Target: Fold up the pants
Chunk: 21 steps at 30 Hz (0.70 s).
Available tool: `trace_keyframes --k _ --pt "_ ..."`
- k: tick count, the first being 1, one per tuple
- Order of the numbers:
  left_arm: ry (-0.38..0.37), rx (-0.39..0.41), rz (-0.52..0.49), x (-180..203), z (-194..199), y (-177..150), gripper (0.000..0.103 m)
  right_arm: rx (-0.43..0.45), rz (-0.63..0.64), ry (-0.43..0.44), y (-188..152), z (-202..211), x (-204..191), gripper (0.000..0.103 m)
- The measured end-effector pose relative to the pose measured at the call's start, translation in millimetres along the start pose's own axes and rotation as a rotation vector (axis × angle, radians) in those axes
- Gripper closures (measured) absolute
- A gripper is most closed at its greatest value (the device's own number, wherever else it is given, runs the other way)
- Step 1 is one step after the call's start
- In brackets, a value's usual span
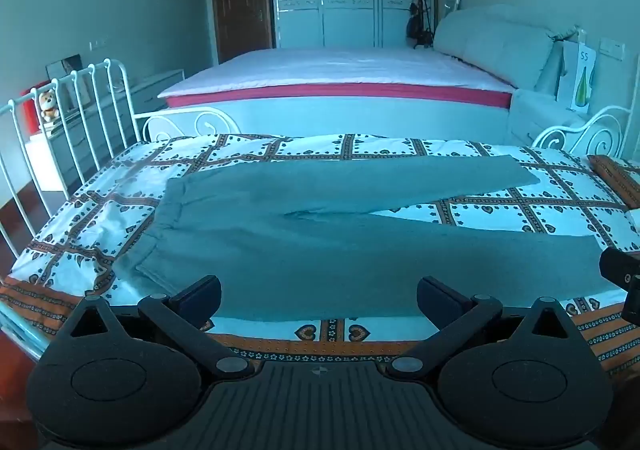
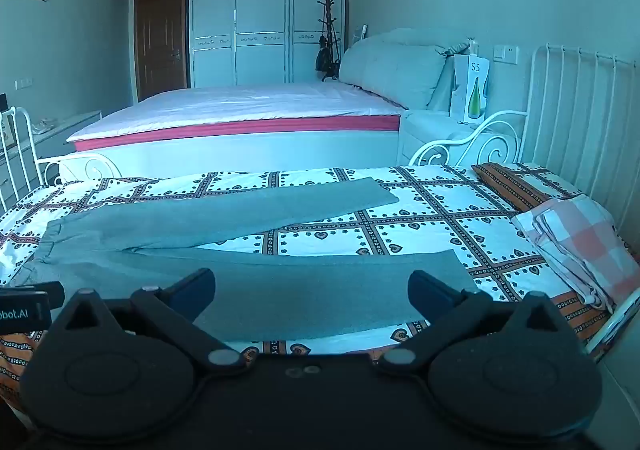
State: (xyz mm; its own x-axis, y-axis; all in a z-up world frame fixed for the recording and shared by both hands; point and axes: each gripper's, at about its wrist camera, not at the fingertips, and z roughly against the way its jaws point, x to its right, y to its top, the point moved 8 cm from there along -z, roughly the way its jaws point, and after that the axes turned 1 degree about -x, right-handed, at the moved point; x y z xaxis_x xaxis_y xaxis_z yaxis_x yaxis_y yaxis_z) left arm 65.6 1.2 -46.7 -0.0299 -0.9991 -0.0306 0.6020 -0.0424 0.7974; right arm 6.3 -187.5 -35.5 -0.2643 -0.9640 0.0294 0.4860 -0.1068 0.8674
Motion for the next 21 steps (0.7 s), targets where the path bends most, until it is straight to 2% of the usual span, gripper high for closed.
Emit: trace_keyframes --k 2,4,5,21 --pt "0.008 -0.018 -0.019 4 -4 2 0.000 -0.012 0.001 -0.001 -1 0 0 0.006" --pt "-0.015 -0.010 0.013 -7 -5 1 0.000 -0.012 0.003 -0.002 -1 0 0 0.006" --pt "0.007 0.005 -0.014 -3 -1 -1 0.000 -0.013 0.004 -0.001 -1 0 0 0.006" --pt "0.016 -0.002 0.004 -6 -2 -2 0.000 -0.004 0.005 0.007 0 -1 -6 0.006"
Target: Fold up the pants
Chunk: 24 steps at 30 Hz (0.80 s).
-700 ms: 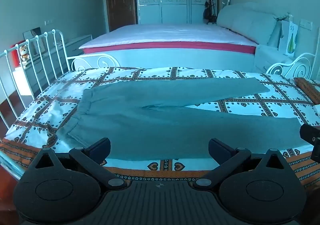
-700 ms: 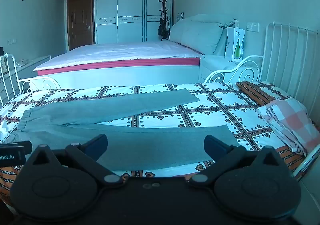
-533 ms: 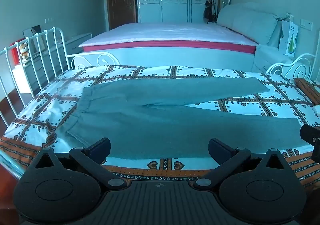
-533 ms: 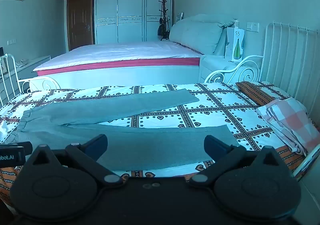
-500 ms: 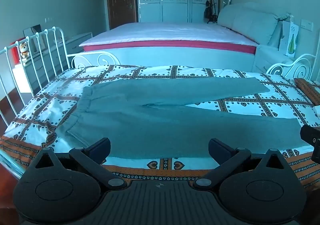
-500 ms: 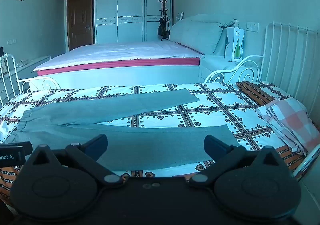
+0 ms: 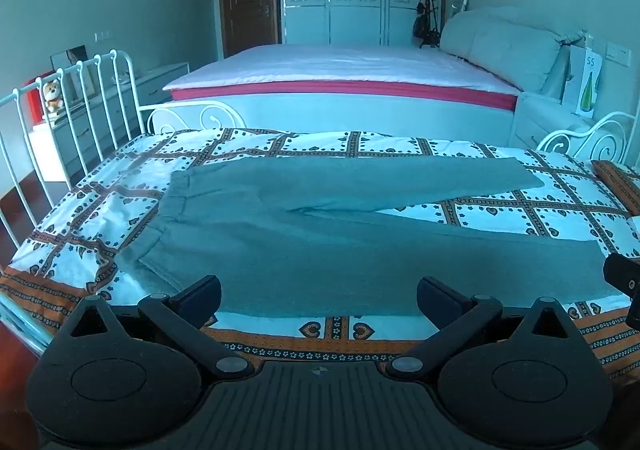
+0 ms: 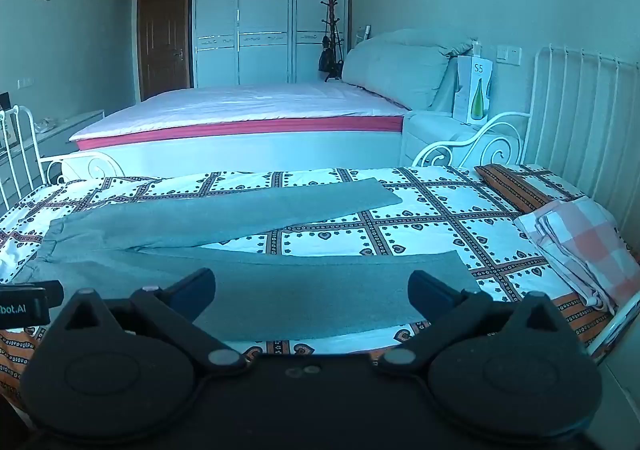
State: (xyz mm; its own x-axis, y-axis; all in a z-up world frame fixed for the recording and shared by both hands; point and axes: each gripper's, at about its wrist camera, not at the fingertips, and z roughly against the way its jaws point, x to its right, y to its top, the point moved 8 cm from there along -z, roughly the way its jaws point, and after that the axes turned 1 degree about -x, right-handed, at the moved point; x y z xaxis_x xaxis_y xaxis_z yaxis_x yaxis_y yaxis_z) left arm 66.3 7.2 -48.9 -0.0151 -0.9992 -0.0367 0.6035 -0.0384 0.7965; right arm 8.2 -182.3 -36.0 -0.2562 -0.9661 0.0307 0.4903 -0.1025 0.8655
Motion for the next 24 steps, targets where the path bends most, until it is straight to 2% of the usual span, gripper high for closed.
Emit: trace_keyframes --k 24 --pt "0.020 0.000 0.018 -13 -5 2 0.000 0.014 0.025 0.030 6 1 -13 0.006"
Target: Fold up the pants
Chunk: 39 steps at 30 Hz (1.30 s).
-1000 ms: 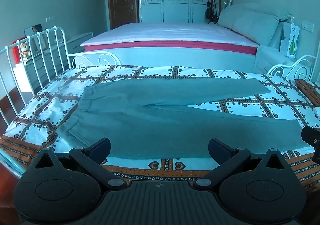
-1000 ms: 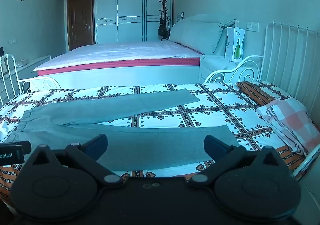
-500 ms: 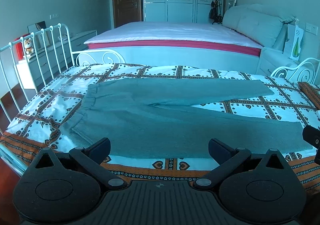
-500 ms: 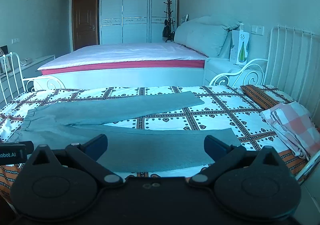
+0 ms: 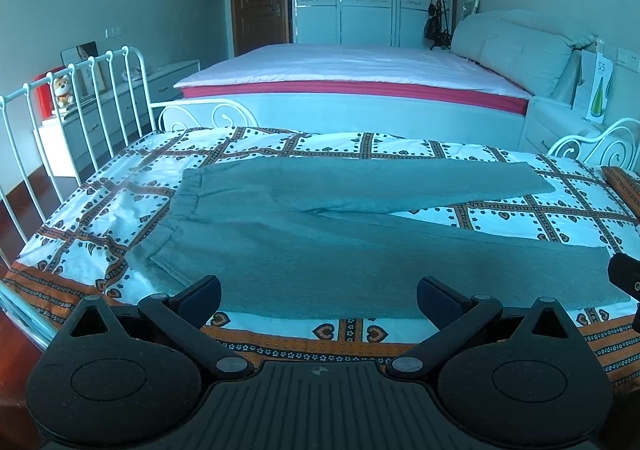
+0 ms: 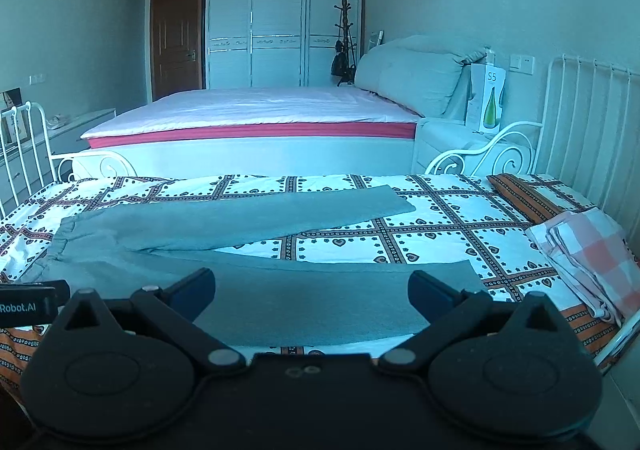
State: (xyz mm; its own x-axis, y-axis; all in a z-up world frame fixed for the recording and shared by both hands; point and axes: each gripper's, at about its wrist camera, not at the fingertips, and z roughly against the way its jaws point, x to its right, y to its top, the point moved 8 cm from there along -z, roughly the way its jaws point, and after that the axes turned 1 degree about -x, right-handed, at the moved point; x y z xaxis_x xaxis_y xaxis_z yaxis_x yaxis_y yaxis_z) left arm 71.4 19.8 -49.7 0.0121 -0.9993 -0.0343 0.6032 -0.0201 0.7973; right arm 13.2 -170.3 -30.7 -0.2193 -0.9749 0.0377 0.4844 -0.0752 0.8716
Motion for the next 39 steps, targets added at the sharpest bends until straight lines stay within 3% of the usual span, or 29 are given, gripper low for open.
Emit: trace_keyframes --k 39 --pt "0.000 -0.007 -0.001 2.6 -1.5 -5.1 0.000 -0.001 0.009 0.005 0.1 -2.1 -7.5 0.006"
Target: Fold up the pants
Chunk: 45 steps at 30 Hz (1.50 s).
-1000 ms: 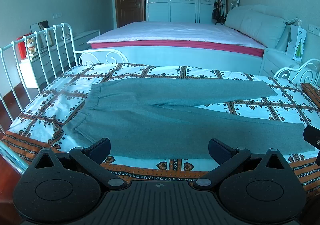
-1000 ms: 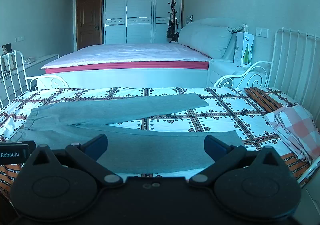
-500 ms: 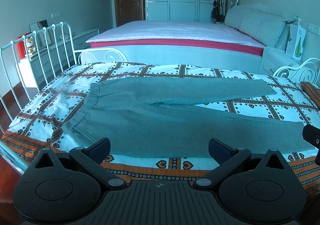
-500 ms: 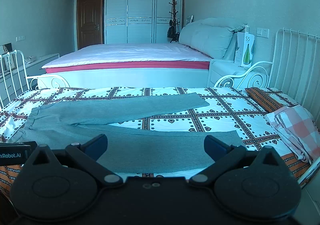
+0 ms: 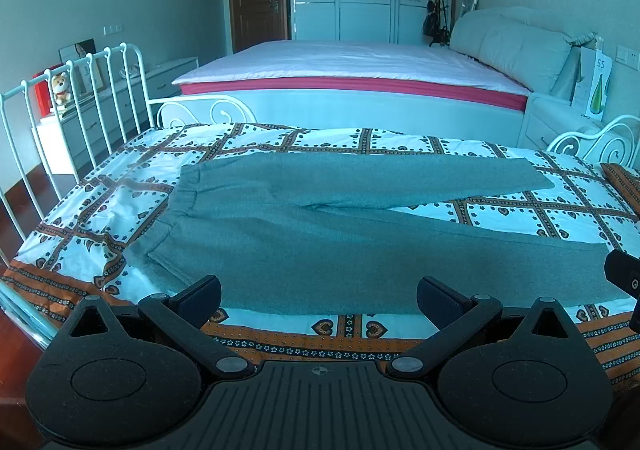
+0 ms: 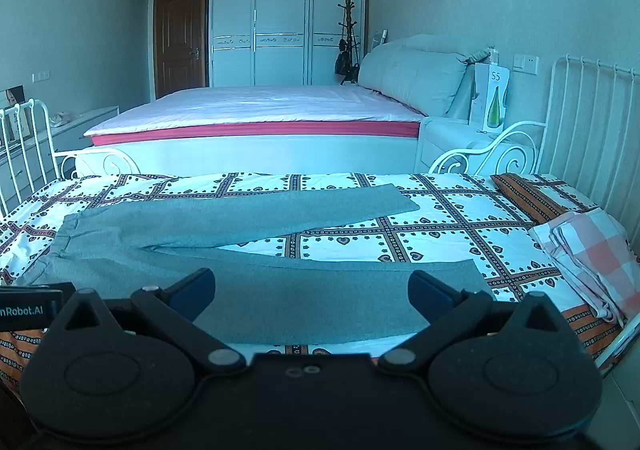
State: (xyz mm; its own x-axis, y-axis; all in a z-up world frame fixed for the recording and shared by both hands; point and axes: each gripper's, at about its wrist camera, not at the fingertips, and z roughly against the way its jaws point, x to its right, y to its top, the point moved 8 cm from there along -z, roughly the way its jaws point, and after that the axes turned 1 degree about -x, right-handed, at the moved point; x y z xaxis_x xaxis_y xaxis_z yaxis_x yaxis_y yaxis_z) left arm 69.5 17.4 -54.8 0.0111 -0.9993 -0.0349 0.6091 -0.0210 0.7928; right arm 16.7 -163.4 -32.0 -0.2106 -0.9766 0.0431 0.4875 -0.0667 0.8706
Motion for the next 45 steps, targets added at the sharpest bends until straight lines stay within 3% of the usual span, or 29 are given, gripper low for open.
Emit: trace_keyframes --k 22,29,39,45 --pt "-0.026 -0.028 -0.024 -2 -17 -2 0.000 -0.010 0.021 0.015 -5 -10 -7 0.006" --pt "-0.035 -0.074 -0.022 -18 -54 7 0.000 -0.012 0.031 0.074 6 -38 -19 0.006" --pt "0.039 -0.105 0.018 -64 -120 37 0.000 -0.068 0.061 0.141 22 -97 -47 0.006" --pt "0.032 -0.132 0.026 -85 -155 57 0.000 -0.079 0.080 0.170 37 -123 -64 0.006"
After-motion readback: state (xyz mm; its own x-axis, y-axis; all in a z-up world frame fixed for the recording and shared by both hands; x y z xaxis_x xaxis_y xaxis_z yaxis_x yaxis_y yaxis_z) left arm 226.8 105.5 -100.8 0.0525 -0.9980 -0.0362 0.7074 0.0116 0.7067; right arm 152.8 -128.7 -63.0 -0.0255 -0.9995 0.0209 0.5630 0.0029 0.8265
